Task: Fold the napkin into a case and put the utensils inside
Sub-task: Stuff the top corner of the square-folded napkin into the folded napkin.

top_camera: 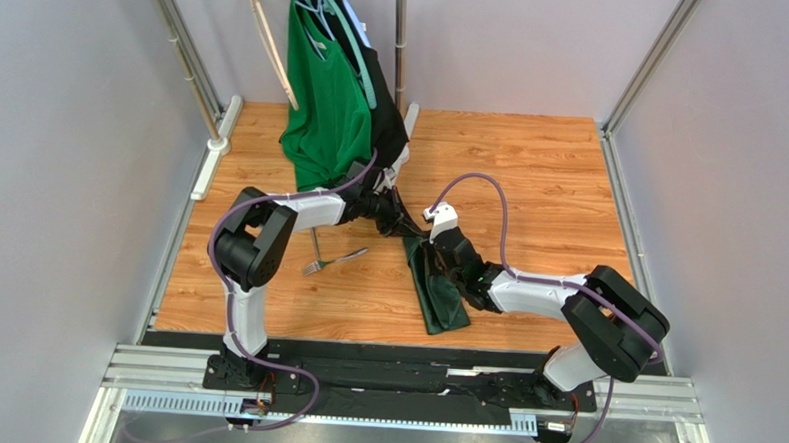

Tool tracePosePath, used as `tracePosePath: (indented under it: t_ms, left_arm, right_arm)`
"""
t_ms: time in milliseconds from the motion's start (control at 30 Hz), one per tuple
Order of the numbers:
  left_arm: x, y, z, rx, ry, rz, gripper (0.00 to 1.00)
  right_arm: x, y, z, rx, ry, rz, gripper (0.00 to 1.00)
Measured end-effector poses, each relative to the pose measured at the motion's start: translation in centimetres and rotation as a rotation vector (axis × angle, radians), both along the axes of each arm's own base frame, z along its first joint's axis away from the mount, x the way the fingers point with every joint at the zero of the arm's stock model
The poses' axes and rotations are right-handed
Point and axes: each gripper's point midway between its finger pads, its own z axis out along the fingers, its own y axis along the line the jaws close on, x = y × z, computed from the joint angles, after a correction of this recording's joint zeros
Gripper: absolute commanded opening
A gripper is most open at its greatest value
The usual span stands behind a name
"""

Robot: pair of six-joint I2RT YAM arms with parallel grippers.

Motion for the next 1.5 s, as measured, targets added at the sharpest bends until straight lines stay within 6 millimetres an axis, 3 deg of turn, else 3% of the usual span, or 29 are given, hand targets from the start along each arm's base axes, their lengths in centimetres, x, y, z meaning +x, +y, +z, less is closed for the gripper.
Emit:
tracePosePath:
  t_ms: [133,233,433,633,867,967,1000,1100,1267,1500]
  left_arm:
    - [-0.2,0.6,-0.5,0.005,0.009,-0.004,0.00]
    - [-0.3,0.5,-0.4,0.003,0.007,-0.010,0.00]
    - [-0.3,0.6,-0.5,0.005,-0.013,-0.028,0.00]
    - [0.0,1.3,-0.9,0.081,-0.079,-0.066,0.40]
    - [0.8,3.0,-0.3,0.183,-0.186,-0.072,0.42]
    - [0.7,3.3,-0.1,0.212,-0.217,-0.082,0.56]
    - [0.6,3.3,0.0,0.217,-0.227,-0.092,0.67]
    - [0.3,3.0,0.6,0.211,-0.234,-0.123,0.77]
    - [-0.1,1.9,1.6,0.180,-0.231,-0.158,0.80]
    - [-1.5,1.1,0.4,0.164,-0.158,-0.190,0.70]
  right_arm:
    - [0.0,-0.2,0.3,0.009,-0.008,-0.010,0.08]
    - [0.0,-0.3,0.4,0.011,-0.008,-0.015,0.00]
    - [-0.2,-0.2,0.2,0.013,0.001,-0.009,0.00]
    - [-0.5,0.1,0.2,-0.014,0.031,0.025,0.00]
    - [-1.0,-0.4,-0.8,-0.058,0.077,0.053,0.00]
    - [-1.3,-0.4,-1.4,-0.068,0.096,0.068,0.00]
    - [-1.3,-0.4,-1.5,-0.070,0.101,0.072,0.00]
    - [-1.3,-0.3,-1.6,-0.072,0.108,0.081,0.00]
    - [-1.2,-0.2,-1.5,-0.075,0.109,0.091,0.00]
    - [-1.1,-0.2,-1.4,-0.080,0.102,0.099,0.00]
